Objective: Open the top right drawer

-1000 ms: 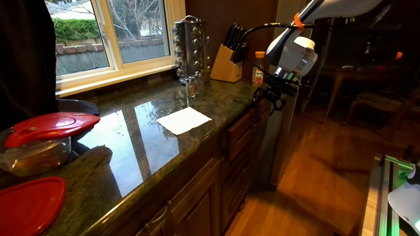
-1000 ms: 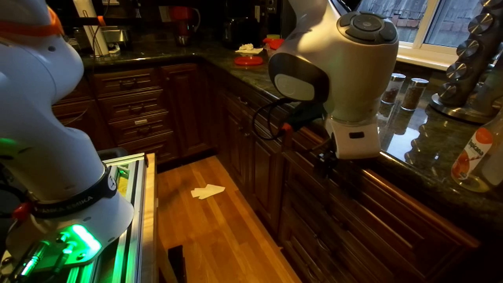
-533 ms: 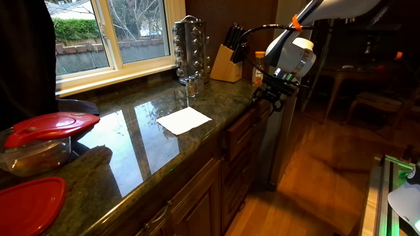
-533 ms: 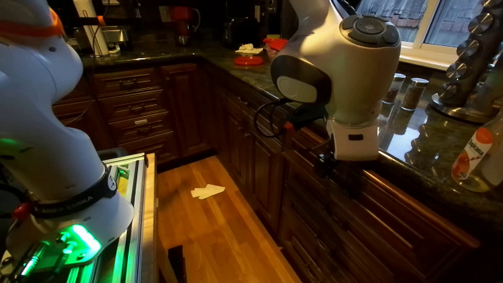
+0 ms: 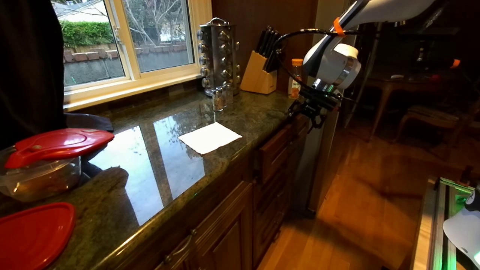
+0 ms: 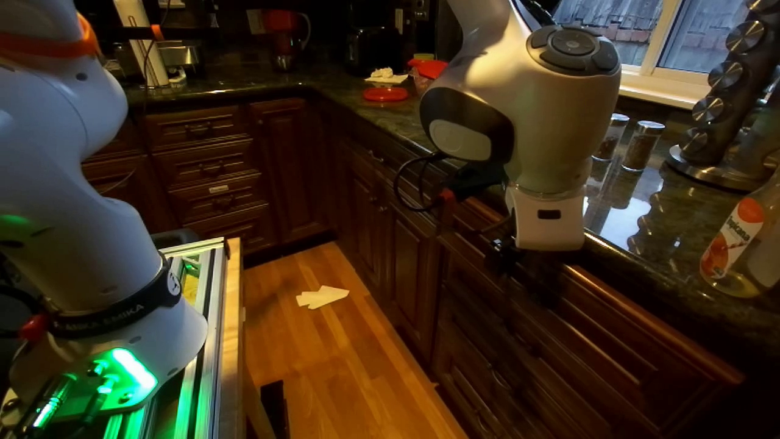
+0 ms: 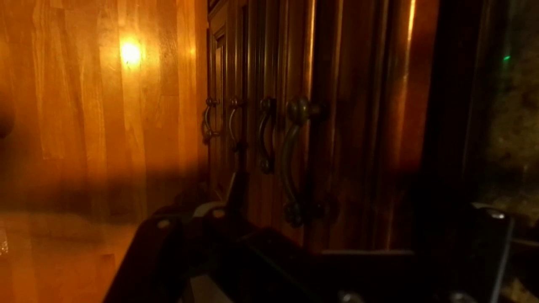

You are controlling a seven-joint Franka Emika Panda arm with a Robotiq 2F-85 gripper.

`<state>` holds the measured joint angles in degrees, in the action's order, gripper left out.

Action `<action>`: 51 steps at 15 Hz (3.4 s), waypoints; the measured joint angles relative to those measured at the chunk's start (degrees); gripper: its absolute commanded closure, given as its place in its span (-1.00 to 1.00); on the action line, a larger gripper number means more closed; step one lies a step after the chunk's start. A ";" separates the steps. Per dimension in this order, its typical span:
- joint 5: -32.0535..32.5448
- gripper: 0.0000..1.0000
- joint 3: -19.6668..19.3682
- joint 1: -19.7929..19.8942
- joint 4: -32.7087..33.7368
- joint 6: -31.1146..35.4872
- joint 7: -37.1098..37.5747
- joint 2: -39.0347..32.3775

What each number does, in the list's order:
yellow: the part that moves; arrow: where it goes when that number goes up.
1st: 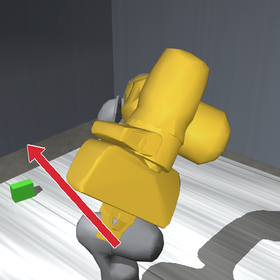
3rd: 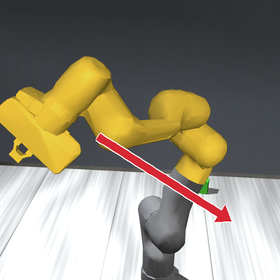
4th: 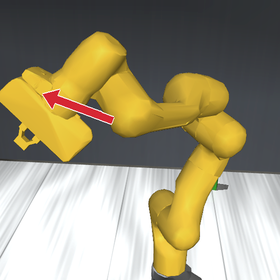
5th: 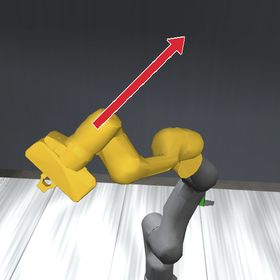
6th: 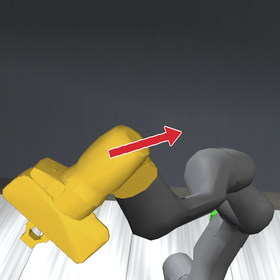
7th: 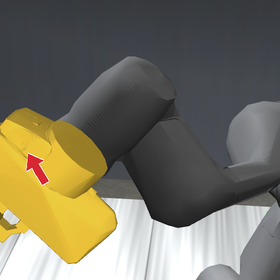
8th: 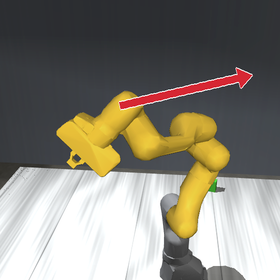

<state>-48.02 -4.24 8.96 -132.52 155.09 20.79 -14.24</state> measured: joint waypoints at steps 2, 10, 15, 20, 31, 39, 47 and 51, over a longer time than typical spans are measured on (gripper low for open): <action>0.52 -1.00 -0.45 -0.50 -0.03 0.00 1.11 0.03; -7.57 -1.00 0.51 0.27 -0.12 0.00 -4.83 -0.14; -18.42 -1.00 1.87 1.52 -0.17 0.00 -15.42 -0.91; -21.06 -1.00 1.90 1.53 -0.06 0.00 -18.97 -1.52; 0.97 -1.00 -2.99 -3.47 -2.26 -0.03 0.74 -2.12; 18.13 -1.00 -6.26 -4.58 -7.39 -0.73 12.41 1.78; 30.30 -1.00 -8.79 -2.97 -15.37 -6.47 15.96 9.85; 32.58 -1.00 -9.05 -0.36 -19.92 -9.77 15.15 15.15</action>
<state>-15.44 -13.29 8.60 -152.45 145.32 35.94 0.91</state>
